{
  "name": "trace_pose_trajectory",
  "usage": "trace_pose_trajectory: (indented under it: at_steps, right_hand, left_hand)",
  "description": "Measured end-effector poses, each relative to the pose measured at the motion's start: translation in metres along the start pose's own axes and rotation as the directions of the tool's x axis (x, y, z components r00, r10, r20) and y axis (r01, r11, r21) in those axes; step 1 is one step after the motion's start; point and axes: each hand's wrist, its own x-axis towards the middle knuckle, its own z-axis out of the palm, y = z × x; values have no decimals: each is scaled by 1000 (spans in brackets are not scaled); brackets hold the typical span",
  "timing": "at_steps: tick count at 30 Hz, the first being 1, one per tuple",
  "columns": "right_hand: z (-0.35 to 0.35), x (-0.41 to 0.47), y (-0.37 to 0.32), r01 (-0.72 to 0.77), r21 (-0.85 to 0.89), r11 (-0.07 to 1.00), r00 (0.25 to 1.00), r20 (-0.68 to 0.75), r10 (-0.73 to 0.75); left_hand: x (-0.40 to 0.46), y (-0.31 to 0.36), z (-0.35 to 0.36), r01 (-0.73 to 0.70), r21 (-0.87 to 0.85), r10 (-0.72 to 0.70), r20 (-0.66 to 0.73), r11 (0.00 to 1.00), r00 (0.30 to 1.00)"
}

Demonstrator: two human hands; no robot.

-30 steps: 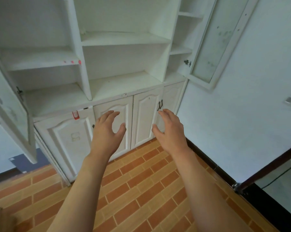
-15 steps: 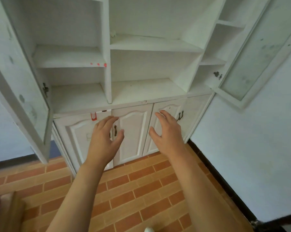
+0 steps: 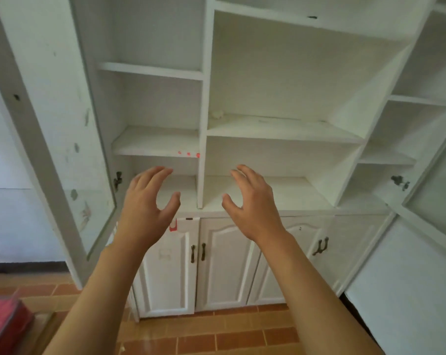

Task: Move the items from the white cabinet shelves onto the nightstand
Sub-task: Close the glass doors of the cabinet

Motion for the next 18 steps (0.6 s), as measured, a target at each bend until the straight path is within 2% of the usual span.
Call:
trace_pose_trajectory:
  at_steps: [10,18]
  right_hand:
    - [4,95,-50,354,108,929,935,-48,-351]
    - [21,140,-129,550,176,817,835,-116,-537]
  left_hand:
    - [50,4,-81,-76,343,154,-207,936,966]
    - [65,-28,-149,-6,484,201,-352,875,914]
